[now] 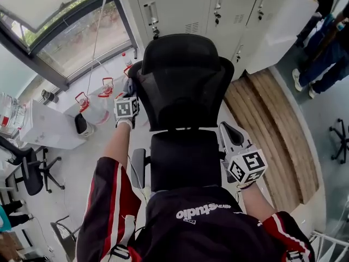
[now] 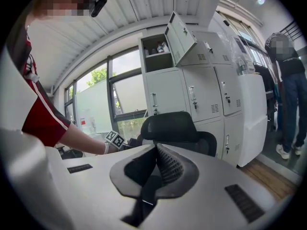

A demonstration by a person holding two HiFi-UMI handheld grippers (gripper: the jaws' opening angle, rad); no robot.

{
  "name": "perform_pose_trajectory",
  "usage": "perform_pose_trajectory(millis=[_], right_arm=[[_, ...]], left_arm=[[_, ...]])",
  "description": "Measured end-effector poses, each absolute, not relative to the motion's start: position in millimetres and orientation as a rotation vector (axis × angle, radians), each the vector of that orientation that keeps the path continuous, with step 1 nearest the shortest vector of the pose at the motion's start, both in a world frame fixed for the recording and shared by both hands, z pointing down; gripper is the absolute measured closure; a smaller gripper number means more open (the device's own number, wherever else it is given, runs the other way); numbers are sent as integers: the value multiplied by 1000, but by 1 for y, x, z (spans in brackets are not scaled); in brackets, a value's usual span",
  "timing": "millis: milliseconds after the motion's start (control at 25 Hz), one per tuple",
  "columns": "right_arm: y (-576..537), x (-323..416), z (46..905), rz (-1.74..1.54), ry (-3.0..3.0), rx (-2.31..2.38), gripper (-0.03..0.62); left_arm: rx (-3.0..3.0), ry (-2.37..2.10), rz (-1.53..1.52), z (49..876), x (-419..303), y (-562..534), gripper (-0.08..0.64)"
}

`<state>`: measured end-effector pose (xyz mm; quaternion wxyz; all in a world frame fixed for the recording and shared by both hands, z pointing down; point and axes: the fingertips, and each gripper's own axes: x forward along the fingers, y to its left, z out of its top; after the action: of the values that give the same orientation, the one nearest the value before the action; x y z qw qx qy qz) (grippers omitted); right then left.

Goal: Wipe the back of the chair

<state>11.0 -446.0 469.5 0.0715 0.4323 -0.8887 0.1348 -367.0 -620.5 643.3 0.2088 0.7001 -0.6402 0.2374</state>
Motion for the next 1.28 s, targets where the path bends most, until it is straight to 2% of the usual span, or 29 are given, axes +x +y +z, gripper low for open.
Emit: perform_pose_trajectory(millis=[640, 1280], right_arm=[[-467, 57, 480, 437, -2610, 1426, 595], [-466, 124, 488, 449, -2499, 1638, 595]], left_arm=[[1983, -1732, 665, 655, -304, -670, 505], [2166, -1514, 654, 669, -168, -700, 505]])
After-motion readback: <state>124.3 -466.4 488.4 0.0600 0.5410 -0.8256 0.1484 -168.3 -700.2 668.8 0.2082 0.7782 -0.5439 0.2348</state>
